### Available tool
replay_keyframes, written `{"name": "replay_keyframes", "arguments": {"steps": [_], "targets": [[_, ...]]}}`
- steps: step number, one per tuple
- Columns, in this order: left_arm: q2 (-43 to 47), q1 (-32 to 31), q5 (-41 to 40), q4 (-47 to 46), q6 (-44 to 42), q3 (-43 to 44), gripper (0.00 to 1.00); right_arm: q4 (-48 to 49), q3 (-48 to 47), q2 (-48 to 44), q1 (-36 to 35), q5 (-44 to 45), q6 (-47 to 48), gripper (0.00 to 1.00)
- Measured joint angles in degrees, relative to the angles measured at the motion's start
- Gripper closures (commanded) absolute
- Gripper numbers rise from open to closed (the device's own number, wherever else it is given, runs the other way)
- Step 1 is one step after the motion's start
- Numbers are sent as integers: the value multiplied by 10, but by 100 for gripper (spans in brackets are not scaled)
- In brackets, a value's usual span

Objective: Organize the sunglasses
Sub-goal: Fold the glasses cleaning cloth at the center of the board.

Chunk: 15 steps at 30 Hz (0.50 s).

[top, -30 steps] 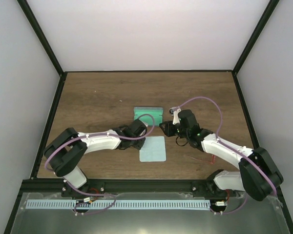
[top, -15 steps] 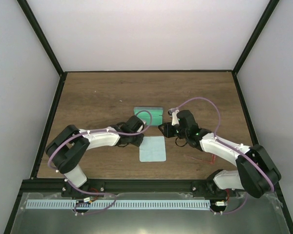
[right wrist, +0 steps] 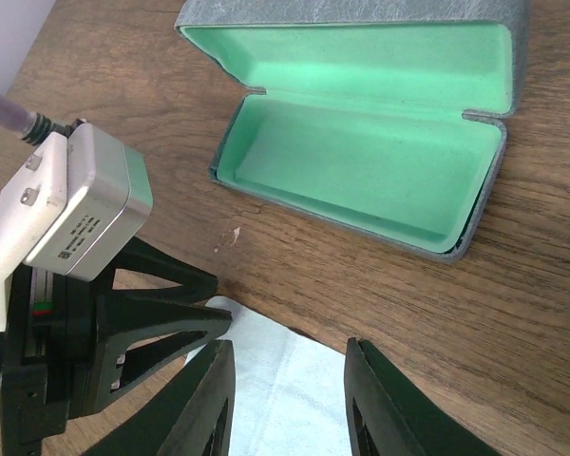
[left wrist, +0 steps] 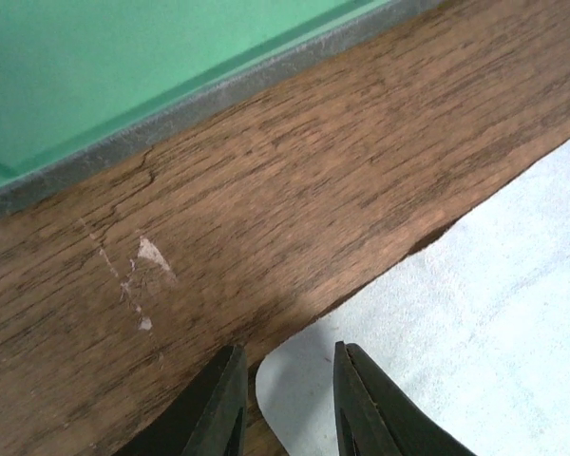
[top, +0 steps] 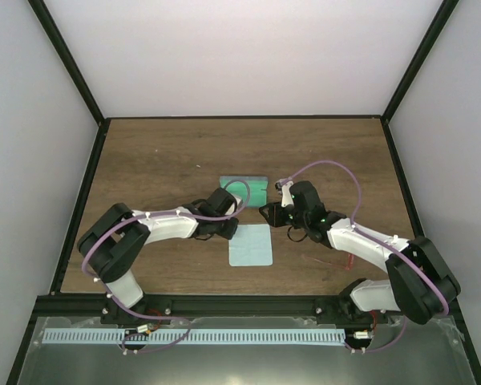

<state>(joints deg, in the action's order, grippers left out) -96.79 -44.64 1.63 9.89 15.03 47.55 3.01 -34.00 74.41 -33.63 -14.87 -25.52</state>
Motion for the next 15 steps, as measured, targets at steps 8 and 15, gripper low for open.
{"name": "replay_keyframes", "arguments": {"steps": [8,15], "targets": [[-5,1,0,-3,4,4,81,0,0,0,0,-1,0,66],[-5,1,0,-2,4,4,83,0,0,0,0,-1,0,66]]}}
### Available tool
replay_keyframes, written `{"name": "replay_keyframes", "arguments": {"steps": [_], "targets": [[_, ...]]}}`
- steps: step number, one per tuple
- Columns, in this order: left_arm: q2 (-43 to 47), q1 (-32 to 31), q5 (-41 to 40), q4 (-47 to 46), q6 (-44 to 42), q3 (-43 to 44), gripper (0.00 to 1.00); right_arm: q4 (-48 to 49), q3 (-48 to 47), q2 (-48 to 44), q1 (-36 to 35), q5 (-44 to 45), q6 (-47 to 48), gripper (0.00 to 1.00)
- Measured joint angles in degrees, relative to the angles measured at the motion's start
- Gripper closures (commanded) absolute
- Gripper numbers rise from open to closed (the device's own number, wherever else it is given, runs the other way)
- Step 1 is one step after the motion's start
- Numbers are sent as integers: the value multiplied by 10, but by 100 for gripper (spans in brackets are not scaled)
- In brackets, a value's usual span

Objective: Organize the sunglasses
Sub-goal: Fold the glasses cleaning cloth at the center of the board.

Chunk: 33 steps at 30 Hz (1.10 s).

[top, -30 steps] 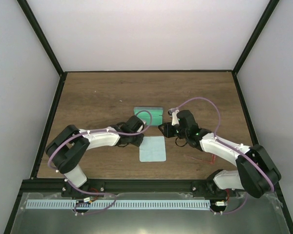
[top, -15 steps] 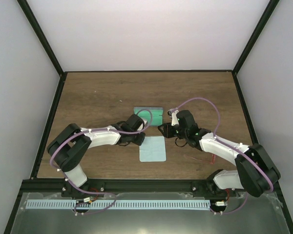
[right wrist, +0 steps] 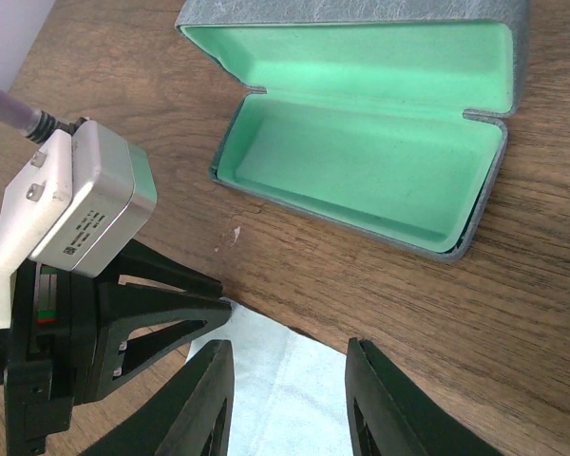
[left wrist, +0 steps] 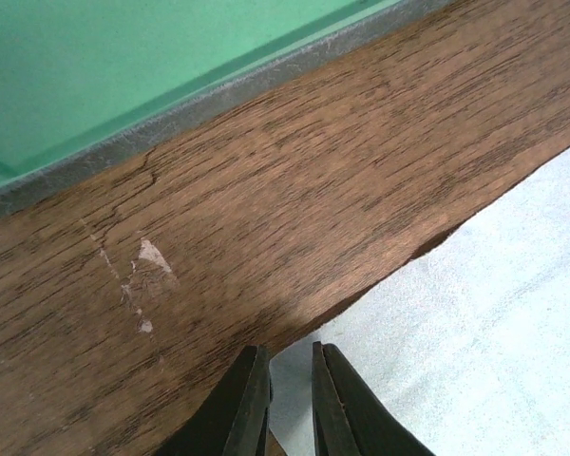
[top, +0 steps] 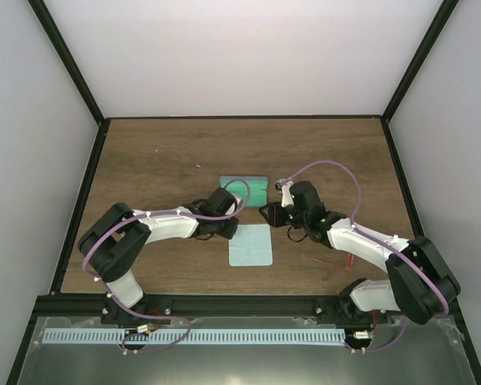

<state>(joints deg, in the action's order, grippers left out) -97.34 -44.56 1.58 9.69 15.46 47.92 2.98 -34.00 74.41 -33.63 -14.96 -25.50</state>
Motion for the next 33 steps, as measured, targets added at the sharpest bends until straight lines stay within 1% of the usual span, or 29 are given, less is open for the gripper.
{"name": "replay_keyframes", "arguments": {"steps": [2,4,5,8,14,18,29,33], "targets": [[0,0,0,0,0,0,82,0,0,0,0,0,0,66],[0,0,0,0,0,0,71,0,0,0,0,0,0,65],[0,0,0,0,2,0,68,0,0,0,0,0,0,65],[0,0,-5,-1,4,2,64,0,0,0,0,0,0,65],[0,0,-22,2,8,2,66,0,0,0,0,0,0,65],[0,0,-26,4,9,2,73,0,0,0,0,0,0,65],[0,0,-26,7,8,2,73,0,0,0,0,0,0,65],[0,0,-23,7,7,2,78,0,0,0,0,0,0,65]]}}
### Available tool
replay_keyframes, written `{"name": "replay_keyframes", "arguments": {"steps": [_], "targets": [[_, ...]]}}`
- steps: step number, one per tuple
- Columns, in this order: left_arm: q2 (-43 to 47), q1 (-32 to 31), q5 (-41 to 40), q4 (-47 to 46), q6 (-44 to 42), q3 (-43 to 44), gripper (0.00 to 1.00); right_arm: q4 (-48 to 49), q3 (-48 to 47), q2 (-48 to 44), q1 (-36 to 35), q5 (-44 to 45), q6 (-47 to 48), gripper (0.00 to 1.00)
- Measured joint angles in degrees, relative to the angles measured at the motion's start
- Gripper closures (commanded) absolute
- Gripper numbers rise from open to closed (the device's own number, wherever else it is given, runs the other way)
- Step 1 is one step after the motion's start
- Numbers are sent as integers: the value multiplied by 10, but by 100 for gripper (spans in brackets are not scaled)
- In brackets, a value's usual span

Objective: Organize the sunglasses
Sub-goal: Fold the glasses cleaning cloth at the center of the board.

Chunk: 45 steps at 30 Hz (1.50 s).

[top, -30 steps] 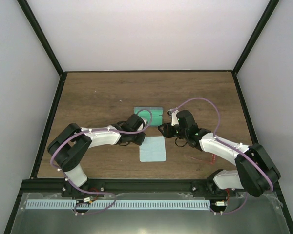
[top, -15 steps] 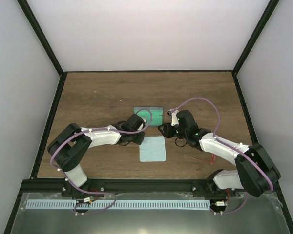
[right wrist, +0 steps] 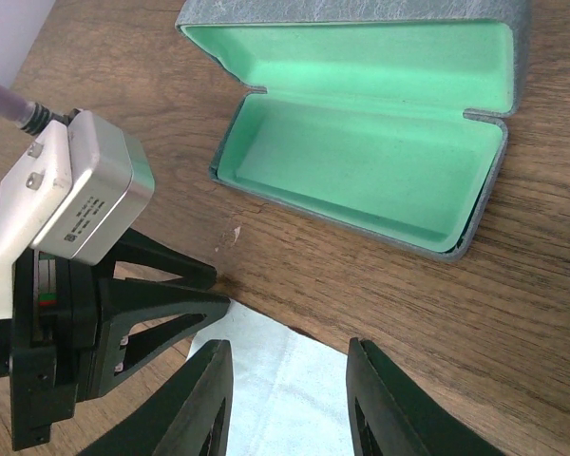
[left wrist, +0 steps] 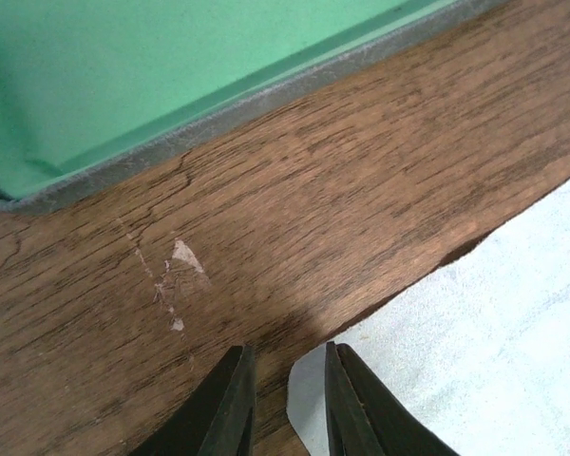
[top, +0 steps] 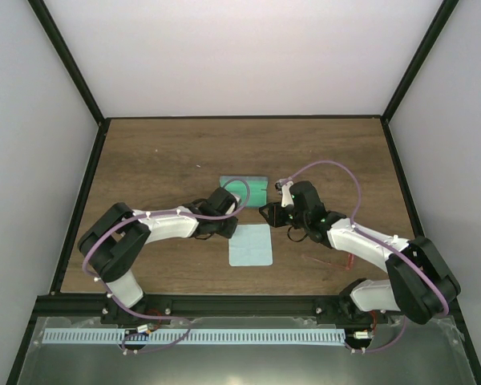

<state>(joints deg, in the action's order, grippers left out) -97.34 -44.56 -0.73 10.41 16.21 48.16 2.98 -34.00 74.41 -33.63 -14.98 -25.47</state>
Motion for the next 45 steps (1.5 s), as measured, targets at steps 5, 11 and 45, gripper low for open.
{"name": "replay_keyframes", "arguments": {"steps": [5,11,45], "targets": [[0,0,2,2,-2,0,79,0,0,0,0,0,0,65],[0,0,0,5,-2,0,93,0,0,0,0,0,0,65],[24,-2,18,0,1,-21,96,-52,-41,82,0,22,3,63]]}}
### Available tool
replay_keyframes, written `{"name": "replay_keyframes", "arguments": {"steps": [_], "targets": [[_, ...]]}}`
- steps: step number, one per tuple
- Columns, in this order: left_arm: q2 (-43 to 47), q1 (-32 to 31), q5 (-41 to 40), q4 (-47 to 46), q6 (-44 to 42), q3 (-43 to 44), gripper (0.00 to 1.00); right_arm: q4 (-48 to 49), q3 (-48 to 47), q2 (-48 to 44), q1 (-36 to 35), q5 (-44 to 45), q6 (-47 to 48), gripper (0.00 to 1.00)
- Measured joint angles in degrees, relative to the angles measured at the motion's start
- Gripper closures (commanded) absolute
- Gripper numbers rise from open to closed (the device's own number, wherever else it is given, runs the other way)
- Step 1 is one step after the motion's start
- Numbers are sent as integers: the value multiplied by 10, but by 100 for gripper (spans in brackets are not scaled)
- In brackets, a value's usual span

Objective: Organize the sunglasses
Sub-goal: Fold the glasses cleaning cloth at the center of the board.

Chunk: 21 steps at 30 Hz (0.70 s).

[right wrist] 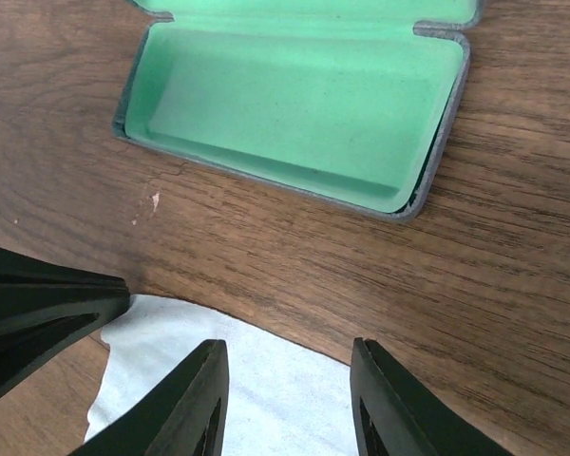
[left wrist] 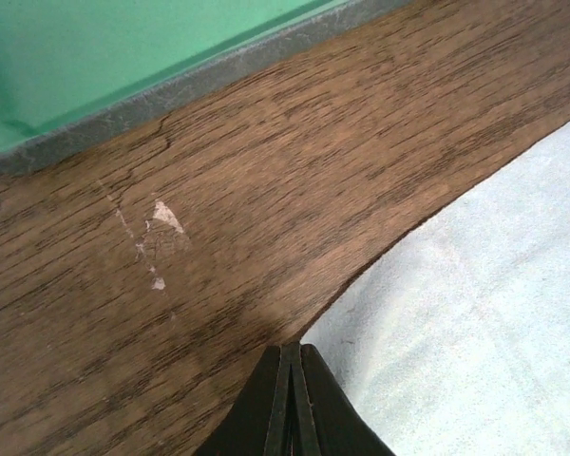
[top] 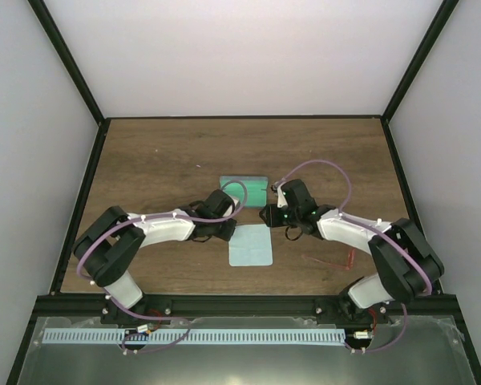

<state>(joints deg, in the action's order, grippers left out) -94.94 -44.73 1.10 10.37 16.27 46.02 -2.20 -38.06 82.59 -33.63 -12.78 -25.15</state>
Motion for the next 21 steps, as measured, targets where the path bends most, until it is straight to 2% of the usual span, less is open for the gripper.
{"name": "replay_keyframes", "arguments": {"steps": [9,21], "targets": [[2,0,7,-8,0,-3,96,-28,-22,38,-4,17,-2,66],[3,0,16,-9,2,-4,96,-85,-63,66,-46,97,-2,68]]}}
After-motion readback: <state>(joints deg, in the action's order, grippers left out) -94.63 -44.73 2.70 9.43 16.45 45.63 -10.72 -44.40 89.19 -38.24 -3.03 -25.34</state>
